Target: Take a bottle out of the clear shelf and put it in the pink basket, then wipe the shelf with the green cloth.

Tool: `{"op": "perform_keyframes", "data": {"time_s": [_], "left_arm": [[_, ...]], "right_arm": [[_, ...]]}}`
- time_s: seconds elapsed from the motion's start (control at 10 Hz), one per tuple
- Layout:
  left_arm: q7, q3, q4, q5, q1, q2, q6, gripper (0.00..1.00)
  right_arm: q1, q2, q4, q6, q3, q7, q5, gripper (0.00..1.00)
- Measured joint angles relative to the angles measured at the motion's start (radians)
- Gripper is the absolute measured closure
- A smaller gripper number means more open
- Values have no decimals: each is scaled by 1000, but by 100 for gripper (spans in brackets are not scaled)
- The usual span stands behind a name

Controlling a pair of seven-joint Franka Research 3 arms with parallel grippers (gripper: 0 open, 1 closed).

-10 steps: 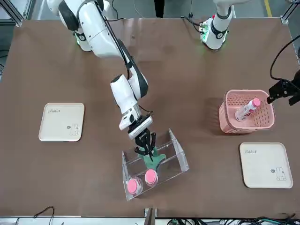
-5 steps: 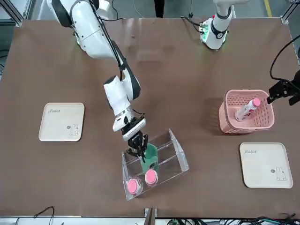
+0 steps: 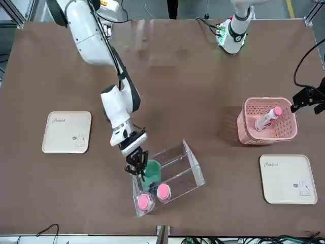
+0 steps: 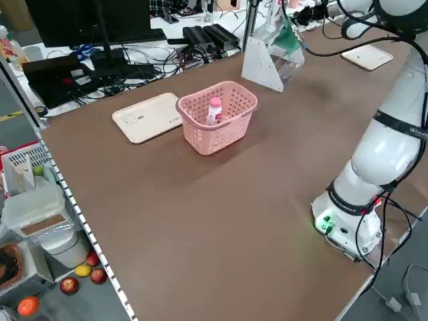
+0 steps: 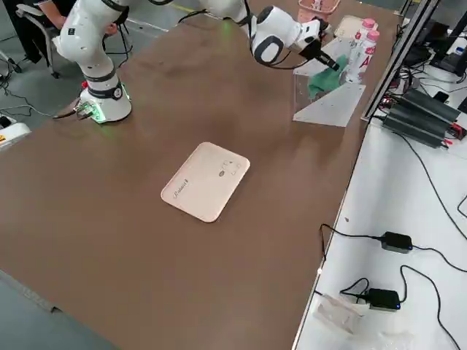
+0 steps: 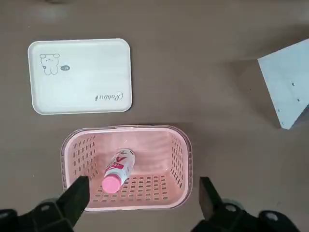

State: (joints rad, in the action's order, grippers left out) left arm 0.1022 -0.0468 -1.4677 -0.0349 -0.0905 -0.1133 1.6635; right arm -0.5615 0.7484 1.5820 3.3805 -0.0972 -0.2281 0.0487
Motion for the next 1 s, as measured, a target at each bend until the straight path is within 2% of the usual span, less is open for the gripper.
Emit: {"op": "perform_keyframes", "data": {"time_s": [0.4,1.0], "left_arm": [[0,-1,0,0,12,-1,1,0],[0,-2,0,1,13,-1,3,0]], "right_arm": [[-18,-11,9,3,16,13,7,97],[-112,-6,-29,2,22,171,7,97]]}}
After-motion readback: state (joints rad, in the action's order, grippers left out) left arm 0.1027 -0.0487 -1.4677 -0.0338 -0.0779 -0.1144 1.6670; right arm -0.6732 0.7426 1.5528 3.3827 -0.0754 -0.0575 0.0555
